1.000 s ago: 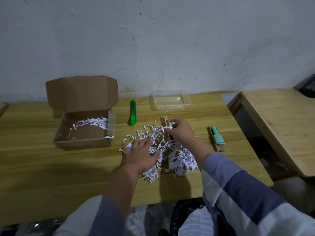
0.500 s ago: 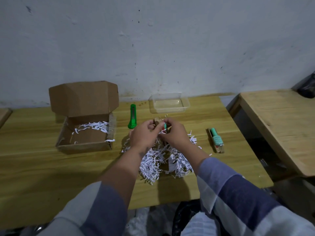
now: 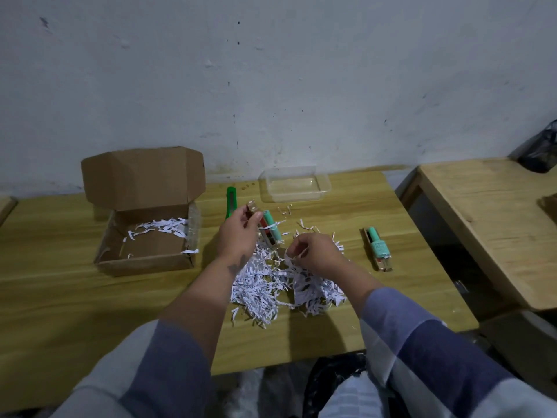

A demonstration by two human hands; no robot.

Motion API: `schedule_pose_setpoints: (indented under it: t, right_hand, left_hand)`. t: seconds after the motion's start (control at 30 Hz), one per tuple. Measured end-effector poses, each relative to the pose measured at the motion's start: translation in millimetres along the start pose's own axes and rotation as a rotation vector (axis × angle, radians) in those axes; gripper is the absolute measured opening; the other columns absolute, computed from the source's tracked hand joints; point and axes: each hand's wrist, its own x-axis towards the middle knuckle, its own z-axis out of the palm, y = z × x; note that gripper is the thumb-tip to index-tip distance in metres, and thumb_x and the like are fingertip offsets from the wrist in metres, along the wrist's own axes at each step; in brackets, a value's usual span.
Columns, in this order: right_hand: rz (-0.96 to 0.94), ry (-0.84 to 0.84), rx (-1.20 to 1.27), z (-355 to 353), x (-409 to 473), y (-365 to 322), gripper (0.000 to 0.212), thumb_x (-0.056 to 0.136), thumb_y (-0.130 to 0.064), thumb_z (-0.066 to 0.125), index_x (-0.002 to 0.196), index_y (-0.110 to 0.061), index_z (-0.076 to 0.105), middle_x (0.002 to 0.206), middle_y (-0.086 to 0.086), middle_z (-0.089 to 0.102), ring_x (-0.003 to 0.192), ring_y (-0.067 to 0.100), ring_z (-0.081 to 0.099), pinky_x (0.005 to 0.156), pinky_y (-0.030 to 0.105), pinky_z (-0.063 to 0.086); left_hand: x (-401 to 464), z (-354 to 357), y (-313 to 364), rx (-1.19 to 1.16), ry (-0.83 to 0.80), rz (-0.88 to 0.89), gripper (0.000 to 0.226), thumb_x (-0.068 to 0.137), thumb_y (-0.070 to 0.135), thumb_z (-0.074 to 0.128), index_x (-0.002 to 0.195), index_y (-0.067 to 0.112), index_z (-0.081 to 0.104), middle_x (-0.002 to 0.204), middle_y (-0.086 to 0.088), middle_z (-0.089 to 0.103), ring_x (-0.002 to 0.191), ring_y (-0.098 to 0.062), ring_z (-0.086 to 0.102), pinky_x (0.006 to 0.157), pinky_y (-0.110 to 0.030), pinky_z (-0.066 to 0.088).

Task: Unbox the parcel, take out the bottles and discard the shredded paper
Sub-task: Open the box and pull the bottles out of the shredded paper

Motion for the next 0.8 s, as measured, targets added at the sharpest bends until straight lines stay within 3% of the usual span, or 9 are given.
schedule_pose_setpoints:
  t: [0.07, 0.2, 0.3, 0.43, 0.53, 0.63, 0.73, 0.8]
  right_hand:
    - [0.01, -0.107, -0.004, -10, 1, -9, 0.024, 0.081, 0.005, 0.06, 0.097, -0.01, 0.07, 0.101, 0.008, 0.069, 0.086, 0.02, 0.061, 0.072, 0.029, 0.052]
    - [-0.028, 0.109, 0.172, -29, 8, -30, 0.033, 0.081, 0.002, 0.06, 0.11, -0.013, 0.062, 0.111, -0.001, 0.061, 0.094, 0.016, 0.057, 0.062, 0.019, 0.044]
    - [-0.04, 0.079, 0.168, -25, 14, -33, 0.043, 0.083, -0.008, 0.068, 0.124, -0.016, 0.059, 0.114, -0.001, 0.062, 0.095, 0.015, 0.058, 0.06, 0.017, 0.042]
    - [0.044, 0.288, 0.215, -7, 13, -27, 0.009, 0.078, -0.007, 0.072, 0.086, -0.008, 0.074, 0.082, 0.006, 0.072, 0.07, 0.016, 0.063, 0.063, 0.025, 0.049]
    - [0.036, 0.269, 0.13, -1, 7, -16, 0.01, 0.08, 0.001, 0.065, 0.082, -0.005, 0.074, 0.086, 0.011, 0.073, 0.071, 0.018, 0.063, 0.071, 0.031, 0.056]
    - [0.001, 0.105, -0.013, 3, 0, -8, 0.029, 0.082, 0.007, 0.055, 0.096, -0.01, 0.074, 0.101, 0.01, 0.073, 0.082, 0.022, 0.066, 0.076, 0.032, 0.056]
    - [0.017, 0.224, 0.12, -5, 0, -11, 0.034, 0.083, 0.002, 0.059, 0.11, -0.017, 0.065, 0.116, 0.004, 0.065, 0.091, 0.021, 0.063, 0.066, 0.03, 0.054]
    - [-0.045, 0.218, 0.173, -12, 2, -18, 0.044, 0.083, -0.007, 0.065, 0.124, -0.02, 0.056, 0.124, 0.004, 0.06, 0.103, 0.02, 0.059, 0.071, 0.025, 0.05]
  left_hand:
    - [1, 0, 2, -0.009, -0.016, 0.013, 0.042, 0.097, 0.026, 0.051, 0.136, 0.012, 0.049, 0.134, -0.009, 0.056, 0.109, -0.012, 0.049, 0.091, -0.029, 0.038]
    - [-1, 5, 4, 0.008, -0.054, 0.023, 0.047, 0.097, 0.027, 0.051, 0.14, 0.01, 0.043, 0.138, -0.01, 0.054, 0.124, -0.022, 0.05, 0.099, -0.035, 0.041]
    - [-3, 11, 5, 0.02, -0.067, 0.034, 0.047, 0.097, 0.027, 0.052, 0.139, 0.008, 0.045, 0.137, -0.012, 0.054, 0.125, -0.023, 0.05, 0.102, -0.038, 0.042]
    - [-4, 17, 4, 0.054, -0.056, 0.033, 0.05, 0.097, 0.027, 0.053, 0.141, 0.007, 0.042, 0.138, -0.012, 0.053, 0.127, -0.025, 0.05, 0.104, -0.037, 0.041]
    - [-1, 14, 3, 0.036, 0.004, 0.012, 0.044, 0.098, 0.025, 0.05, 0.139, 0.01, 0.046, 0.134, -0.01, 0.057, 0.122, -0.024, 0.053, 0.099, -0.036, 0.043]
    - [6, 10, 1, 0.003, 0.038, -0.006, 0.043, 0.098, 0.026, 0.049, 0.138, 0.011, 0.048, 0.132, -0.008, 0.058, 0.122, -0.024, 0.054, 0.099, -0.036, 0.044]
    - [5, 10, 4, -0.004, 0.006, 0.001, 0.039, 0.099, 0.024, 0.047, 0.135, 0.011, 0.049, 0.127, -0.005, 0.06, 0.118, -0.02, 0.054, 0.094, -0.033, 0.043]
    - [2, 14, 8, -0.033, -0.03, 0.016, 0.037, 0.099, 0.022, 0.046, 0.134, 0.011, 0.051, 0.118, 0.002, 0.059, 0.112, -0.015, 0.053, 0.092, -0.031, 0.042]
